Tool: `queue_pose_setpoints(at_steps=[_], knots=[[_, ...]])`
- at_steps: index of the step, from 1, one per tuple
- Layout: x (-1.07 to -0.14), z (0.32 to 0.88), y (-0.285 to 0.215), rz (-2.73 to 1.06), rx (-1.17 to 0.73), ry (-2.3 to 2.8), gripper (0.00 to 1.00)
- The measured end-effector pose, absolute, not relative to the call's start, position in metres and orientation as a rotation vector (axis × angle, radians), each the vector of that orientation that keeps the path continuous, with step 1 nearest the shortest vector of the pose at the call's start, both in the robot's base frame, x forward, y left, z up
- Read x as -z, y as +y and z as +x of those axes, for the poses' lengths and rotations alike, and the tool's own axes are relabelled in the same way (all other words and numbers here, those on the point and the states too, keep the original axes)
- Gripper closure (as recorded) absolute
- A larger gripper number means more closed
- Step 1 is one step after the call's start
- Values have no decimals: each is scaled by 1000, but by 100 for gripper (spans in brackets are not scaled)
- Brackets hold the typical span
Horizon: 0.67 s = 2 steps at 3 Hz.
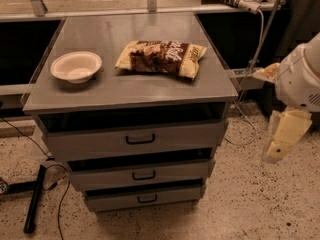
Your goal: Open middle drawer
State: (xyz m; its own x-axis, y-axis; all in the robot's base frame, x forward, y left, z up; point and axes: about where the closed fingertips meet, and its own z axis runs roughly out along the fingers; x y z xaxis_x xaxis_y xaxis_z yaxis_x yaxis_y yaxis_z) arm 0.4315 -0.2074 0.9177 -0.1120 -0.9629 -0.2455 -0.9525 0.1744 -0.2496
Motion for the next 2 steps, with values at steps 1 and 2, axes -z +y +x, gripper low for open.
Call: queue_pose_setpoints(at_steps=[1,2], knots=[[-870,433,-201,-1879,-41,2002,0],[-818,440,-196,-1911,-136,1904,0]])
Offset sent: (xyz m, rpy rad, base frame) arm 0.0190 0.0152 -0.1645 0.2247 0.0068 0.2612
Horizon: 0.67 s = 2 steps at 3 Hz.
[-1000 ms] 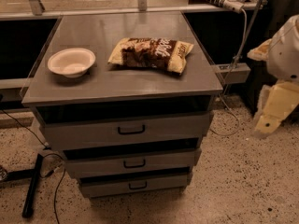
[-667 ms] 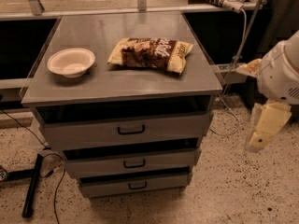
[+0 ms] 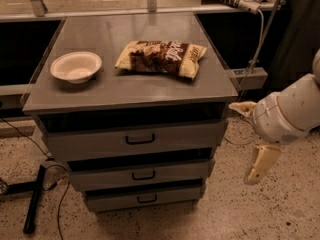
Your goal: Open middle drawer
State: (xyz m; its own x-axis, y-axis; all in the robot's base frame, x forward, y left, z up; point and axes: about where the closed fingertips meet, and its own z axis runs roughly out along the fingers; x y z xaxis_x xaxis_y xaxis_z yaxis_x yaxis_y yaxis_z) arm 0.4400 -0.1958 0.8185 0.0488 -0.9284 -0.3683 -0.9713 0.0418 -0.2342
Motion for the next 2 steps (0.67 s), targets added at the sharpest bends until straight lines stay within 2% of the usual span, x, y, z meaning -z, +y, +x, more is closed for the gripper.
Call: queue_pose_setpoints(at_steps=[1,2], knots=[[-779,448,-197,-1925,-206,1888,0],[-779,448,-197,-1925,-206,1887,0]])
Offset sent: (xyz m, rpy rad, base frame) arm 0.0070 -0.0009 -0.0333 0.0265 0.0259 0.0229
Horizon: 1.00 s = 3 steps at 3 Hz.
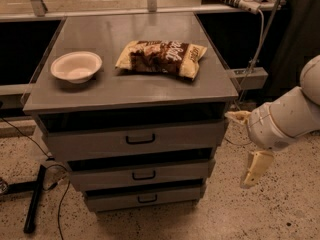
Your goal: Open middle drawer
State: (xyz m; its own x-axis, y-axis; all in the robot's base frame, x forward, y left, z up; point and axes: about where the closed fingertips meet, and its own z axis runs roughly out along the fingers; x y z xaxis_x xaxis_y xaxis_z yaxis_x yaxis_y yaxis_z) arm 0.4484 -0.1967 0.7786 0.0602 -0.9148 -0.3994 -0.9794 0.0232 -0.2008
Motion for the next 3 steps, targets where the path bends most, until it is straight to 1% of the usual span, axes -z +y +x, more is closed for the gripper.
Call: queue_pose_setpoints(at_steps=[1,3], knots=[[-766,458,-196,-1951,-203,1850,0],[-707,484,-195,-2009,-178,1663,0]])
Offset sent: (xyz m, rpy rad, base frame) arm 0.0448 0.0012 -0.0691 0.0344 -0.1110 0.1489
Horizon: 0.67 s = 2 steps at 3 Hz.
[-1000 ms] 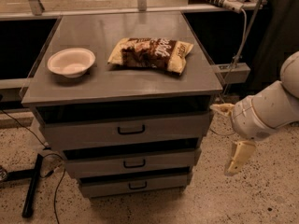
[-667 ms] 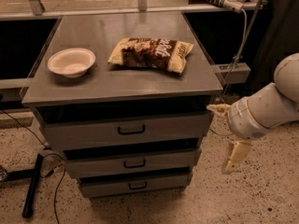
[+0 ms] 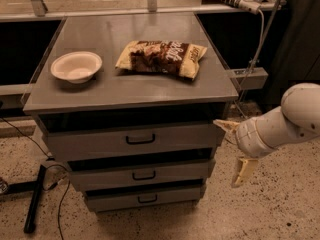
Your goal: Open middle drawer
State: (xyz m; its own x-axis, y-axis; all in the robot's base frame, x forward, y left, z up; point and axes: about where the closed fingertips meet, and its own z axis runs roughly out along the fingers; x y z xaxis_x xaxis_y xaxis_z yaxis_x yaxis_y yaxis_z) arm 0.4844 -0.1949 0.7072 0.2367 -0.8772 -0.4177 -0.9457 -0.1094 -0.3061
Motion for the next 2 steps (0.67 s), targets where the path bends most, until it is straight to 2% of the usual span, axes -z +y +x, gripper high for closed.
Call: queue_pose_setpoints(at_steps=[2], knots=[[-617,496,-188,-2048,-232,1426,0]])
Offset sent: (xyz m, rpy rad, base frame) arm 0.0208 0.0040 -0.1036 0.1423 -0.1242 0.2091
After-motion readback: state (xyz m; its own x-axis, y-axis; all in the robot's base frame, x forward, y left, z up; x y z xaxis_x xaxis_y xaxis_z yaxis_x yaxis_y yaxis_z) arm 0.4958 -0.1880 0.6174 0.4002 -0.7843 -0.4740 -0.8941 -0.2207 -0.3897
